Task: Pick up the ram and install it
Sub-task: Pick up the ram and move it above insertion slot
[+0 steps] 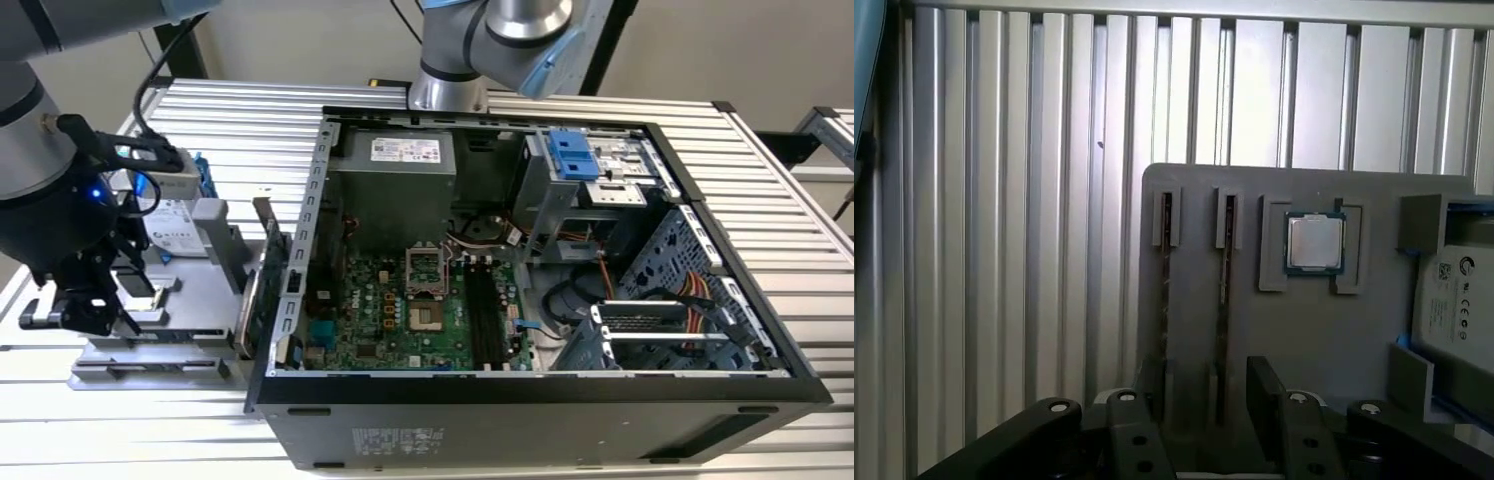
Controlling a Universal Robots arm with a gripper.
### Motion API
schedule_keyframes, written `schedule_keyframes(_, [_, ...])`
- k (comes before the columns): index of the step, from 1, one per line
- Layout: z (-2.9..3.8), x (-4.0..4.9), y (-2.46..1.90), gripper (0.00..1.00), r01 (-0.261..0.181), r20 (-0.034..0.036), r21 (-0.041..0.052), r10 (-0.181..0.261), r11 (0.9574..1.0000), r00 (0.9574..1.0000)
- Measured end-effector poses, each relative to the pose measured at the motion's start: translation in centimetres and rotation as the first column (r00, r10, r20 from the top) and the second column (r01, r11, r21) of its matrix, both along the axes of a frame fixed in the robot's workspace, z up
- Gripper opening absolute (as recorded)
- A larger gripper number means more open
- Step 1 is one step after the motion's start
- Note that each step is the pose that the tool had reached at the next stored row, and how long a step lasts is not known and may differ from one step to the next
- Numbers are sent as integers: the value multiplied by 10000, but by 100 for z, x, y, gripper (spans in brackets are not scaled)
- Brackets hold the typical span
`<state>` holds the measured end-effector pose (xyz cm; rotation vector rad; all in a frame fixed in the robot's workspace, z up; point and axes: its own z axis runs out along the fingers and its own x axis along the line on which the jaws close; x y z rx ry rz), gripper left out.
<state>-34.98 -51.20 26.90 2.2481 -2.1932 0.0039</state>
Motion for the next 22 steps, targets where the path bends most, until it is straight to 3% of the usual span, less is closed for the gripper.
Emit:
schedule_keyframes(11, [-99, -2, -65, 100, 1, 0, -13, -1, 10000, 10000])
schedule_keyframes(13, [-142, -4, -102, 100, 1, 2, -49, -1, 10000, 10000])
schedule_keyframes(22, [-215, -13, -110, 100, 1, 0, -108, -1, 9999, 10000])
